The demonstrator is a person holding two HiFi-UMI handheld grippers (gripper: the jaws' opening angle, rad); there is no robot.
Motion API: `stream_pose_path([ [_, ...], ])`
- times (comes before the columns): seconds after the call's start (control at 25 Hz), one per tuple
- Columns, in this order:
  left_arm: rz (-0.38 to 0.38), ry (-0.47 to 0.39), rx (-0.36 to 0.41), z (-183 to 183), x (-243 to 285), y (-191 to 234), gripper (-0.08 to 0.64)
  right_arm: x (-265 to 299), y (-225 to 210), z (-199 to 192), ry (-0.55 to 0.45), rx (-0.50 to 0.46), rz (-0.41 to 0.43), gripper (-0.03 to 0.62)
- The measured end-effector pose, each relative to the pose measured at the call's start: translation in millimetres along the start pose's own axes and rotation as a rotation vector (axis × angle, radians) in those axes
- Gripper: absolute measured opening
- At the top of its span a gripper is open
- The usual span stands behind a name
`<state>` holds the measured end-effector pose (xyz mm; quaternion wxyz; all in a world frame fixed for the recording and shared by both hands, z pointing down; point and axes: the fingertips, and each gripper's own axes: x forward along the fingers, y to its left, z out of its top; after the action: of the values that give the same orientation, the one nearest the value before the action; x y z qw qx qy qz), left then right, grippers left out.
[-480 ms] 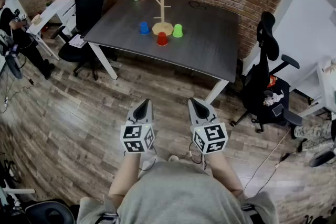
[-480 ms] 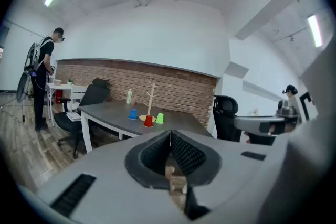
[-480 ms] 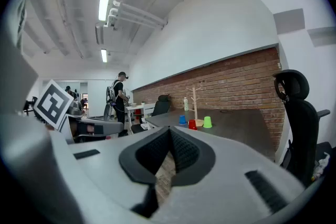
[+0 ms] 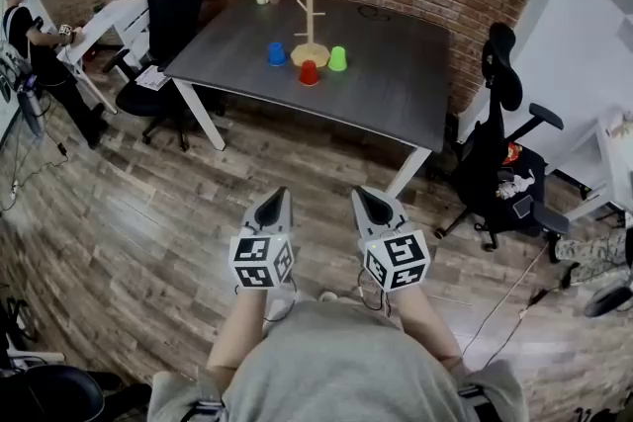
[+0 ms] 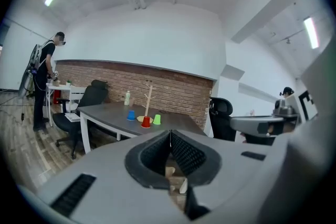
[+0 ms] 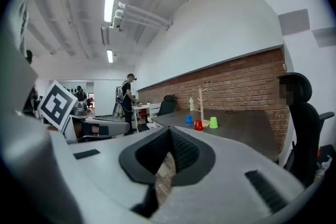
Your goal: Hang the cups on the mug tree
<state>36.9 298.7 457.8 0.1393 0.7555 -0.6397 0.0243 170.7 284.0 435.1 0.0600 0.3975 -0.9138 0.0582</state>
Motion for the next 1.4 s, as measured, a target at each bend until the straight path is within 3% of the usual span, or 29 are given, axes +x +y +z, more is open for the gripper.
stream_pose_path([
  [0.2,0.014,-0.016,-0.001,1,-12,0,0.010,-4,10,6,-0.040,0.019,0.022,-0.002],
  [0.72,0.003,-0.014,-0.015,3,-2,3,0.009,6,-1,-9,0.018,0.020,-0.007,-0.002],
  [1.08,-0.019,-0.011,-0.026,14,57,21,0.009,55,-35,-2,0.024,0.012,-0.023,-0.002],
  [1.4,-0.013,-0.026,-0.037,40,136,65,0.011,136,-78,15,0.021,0.009,-0.032,-0.002],
])
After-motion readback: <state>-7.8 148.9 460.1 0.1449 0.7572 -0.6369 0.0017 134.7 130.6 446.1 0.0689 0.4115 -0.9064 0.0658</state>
